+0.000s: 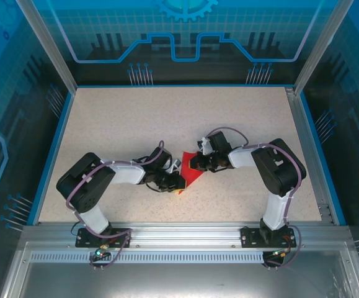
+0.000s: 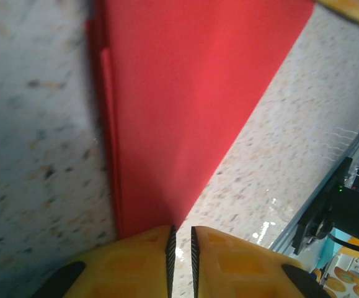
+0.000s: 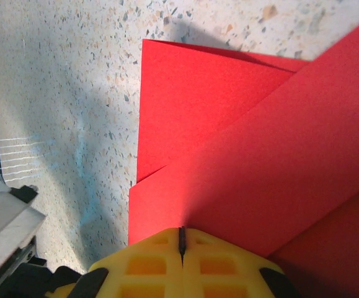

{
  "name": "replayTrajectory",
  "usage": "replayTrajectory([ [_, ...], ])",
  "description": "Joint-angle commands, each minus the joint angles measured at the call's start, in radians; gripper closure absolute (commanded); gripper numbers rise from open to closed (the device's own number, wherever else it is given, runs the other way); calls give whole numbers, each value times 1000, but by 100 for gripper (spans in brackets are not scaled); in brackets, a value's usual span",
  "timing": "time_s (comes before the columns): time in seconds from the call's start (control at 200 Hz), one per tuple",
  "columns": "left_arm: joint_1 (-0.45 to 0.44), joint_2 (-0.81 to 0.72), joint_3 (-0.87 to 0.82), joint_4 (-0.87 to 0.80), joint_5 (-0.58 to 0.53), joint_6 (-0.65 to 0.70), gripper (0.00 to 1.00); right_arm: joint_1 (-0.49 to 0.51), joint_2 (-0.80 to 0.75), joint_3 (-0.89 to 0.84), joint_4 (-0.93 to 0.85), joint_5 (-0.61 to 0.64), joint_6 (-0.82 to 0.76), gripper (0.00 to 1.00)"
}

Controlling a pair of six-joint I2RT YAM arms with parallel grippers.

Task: Fold a paper plane with a square sheet of paper (pick it up from the middle)
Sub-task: Fourth fold the wing at the center of the table.

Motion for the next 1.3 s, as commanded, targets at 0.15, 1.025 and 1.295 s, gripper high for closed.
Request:
replayTrajectory([
  [0.15, -4, -54, -141, -77, -12, 10, 84, -3, 43, -37, -109, 139, -19, 97],
  [1.025, 79, -42, 190, -209, -127, 153, 60, 1, -103, 121, -248, 119, -42, 86],
  [1.295, 80, 55, 276, -282, -155, 219, 63, -2, -287, 4, -349, 255, 30, 75],
])
